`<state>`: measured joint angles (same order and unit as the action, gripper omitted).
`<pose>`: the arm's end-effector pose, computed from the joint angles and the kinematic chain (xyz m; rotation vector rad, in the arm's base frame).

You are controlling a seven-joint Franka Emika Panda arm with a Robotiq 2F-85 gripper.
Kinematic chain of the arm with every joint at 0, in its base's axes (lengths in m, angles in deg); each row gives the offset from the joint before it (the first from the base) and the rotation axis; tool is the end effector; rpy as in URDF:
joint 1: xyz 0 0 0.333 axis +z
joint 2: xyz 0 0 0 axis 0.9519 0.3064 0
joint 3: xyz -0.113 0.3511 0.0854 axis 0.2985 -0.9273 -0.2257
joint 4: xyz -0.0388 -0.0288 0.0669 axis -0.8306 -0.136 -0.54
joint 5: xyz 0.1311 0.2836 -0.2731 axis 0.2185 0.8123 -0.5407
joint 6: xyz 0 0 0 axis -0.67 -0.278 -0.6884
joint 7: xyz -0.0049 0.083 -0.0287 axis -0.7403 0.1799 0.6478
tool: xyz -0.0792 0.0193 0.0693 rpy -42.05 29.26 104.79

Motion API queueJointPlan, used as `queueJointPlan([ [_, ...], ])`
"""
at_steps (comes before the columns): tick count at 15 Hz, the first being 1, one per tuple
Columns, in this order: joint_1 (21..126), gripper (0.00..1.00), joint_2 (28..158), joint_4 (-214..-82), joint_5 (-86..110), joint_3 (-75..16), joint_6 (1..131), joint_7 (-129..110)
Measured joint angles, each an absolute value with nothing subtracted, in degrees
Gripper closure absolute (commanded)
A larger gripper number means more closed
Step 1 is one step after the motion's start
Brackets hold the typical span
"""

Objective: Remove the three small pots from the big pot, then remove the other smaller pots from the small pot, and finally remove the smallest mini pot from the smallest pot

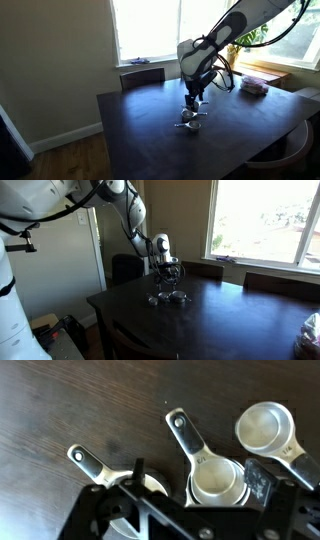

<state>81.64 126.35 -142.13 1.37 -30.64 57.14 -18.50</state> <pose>0.7467 0.0832 0.1622 2.8604 0.5103 -0.2555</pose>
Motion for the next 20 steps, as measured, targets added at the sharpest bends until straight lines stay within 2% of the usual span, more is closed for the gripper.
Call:
queueJointPlan([
  [3,81.4,0.00,124.6,-142.2,-0.6,-30.6,51.3,-22.7],
  [20,80.9,0.00,125.4,-144.0,-4.8,-31.4,52.2,-29.5],
])
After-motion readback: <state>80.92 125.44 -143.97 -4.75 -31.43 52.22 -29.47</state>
